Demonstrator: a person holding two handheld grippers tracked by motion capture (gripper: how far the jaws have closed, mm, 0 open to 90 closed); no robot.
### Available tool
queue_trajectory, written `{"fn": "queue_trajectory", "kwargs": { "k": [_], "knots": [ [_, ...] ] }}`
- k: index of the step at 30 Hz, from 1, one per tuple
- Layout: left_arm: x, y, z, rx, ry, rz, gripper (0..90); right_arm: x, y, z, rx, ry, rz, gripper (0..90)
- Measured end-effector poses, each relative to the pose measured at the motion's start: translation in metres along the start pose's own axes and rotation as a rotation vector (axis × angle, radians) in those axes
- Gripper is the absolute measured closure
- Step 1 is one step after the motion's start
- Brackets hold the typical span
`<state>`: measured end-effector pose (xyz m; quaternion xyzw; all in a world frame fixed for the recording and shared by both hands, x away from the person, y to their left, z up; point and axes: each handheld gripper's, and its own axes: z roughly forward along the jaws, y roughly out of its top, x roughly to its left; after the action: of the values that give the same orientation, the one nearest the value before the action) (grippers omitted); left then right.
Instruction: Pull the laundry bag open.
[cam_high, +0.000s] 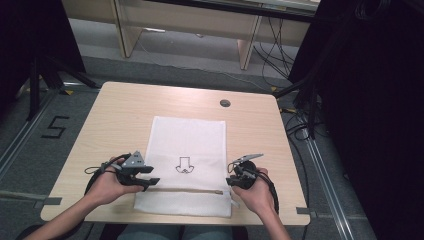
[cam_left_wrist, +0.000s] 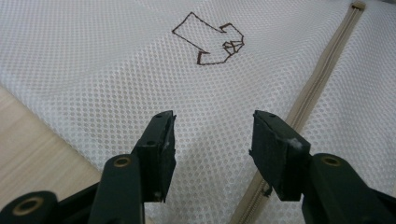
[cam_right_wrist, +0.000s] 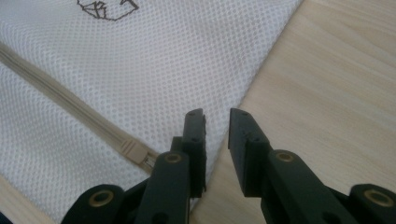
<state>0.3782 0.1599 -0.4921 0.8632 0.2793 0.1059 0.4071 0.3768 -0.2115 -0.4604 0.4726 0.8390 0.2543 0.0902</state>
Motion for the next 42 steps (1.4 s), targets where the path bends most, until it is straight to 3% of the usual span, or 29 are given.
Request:
{"fn": "queue_trajectory", "kwargs": {
  "k": [1,3,4,6,8,9,11,15,16,18,20,21,24,25,26,27,29,33,34,36,39,42],
  "knots": [
    [-0.002,0.001,0.002,-0.01,-0.001,-0.024,48.5,0.001,-0.001,-0.001,0.007,0.003,-0.014,77.6],
    [-0.002,0.002,0.004,-0.015,0.01,-0.013,48.4,0.001,-0.001,-0.001,0.018,0.012,-0.021,78.8],
    [-0.002,0.004,0.005,-0.004,0.005,0.018,48.5,0.002,-0.003,-0.001,0.05,0.014,-0.026,83.4],
    [-0.003,0.003,0.006,-0.007,0.001,0.009,48.7,0.003,-0.004,-0.004,0.078,0.015,-0.014,88.3],
    [-0.005,0.004,0.007,-0.01,0.005,0.011,48.9,0.004,-0.004,-0.005,0.087,0.012,-0.01,90.0],
    [-0.004,0.004,0.006,-0.007,-0.004,0.037,49.1,0.003,-0.004,-0.007,0.093,0.019,-0.019,90.0],
    [-0.005,0.003,0.006,-0.001,-0.002,0.027,49.3,0.004,-0.004,-0.007,0.097,0.019,-0.02,90.0],
    [-0.007,0.0,0.005,-0.013,-0.016,0.036,49.4,0.009,-0.007,-0.006,0.146,0.035,0.032,90.0],
    [-0.008,0.0,0.005,-0.015,-0.018,0.014,49.6,0.008,-0.007,-0.004,0.144,0.037,0.023,90.0],
    [-0.007,0.0,0.005,-0.012,-0.027,0.027,50.1,0.009,-0.007,-0.003,0.147,0.045,0.027,90.0],
    [-0.008,0.001,0.006,-0.025,-0.032,0.013,50.4,0.009,-0.006,-0.002,0.14,0.046,0.029,90.0],
    [-0.008,0.002,0.007,-0.031,-0.042,0.034,50.3,0.009,-0.006,0.0,0.156,0.054,0.047,90.0],
    [-0.008,0.003,0.009,-0.029,-0.047,0.035,49.1,0.008,-0.007,0.001,0.165,0.049,0.063,90.0],
    [-0.006,0.005,0.01,-0.03,-0.052,0.066,48.7,0.008,-0.008,0.001,0.174,0.074,0.079,90.0],
    [-0.006,0.005,0.01,-0.03,-0.052,0.066,48.4,0.008,-0.008,0.001,0.174,0.074,0.079,90.0],
    [-0.007,0.006,0.013,-0.048,-0.059,0.036,48.1,0.005,-0.009,0.001,0.172,0.075,0.055,90.0],
    [-0.007,0.006,0.014,-0.046,-0.059,0.038,48.1,0.005,-0.009,0.002,0.168,0.075,0.045,90.0],
    [-0.012,0.007,0.016,-0.047,-0.082,0.005,46.2,0.012,-0.006,0.003,0.172,0.082,0.079,90.0],
    [-0.013,0.008,0.016,-0.041,-0.088,0.02,46.2,0.013,-0.004,0.007,0.161,0.079,0.035,90.0],
    [-0.015,0.008,0.017,-0.05,-0.085,0.02,46.2,0.015,-0.004,0.011,0.182,0.076,0.011,90.0],
    [-0.015,0.009,0.018,-0.047,-0.092,0.032,47.6,0.016,-0.004,0.014,0.191,0.078,0.005,90.0],
    [-0.02,0.013,0.021,-0.066,-0.118,0.002,49.4,0.016,-0.006,0.019,0.203,0.076,-0.001,90.0]
  ]
}}
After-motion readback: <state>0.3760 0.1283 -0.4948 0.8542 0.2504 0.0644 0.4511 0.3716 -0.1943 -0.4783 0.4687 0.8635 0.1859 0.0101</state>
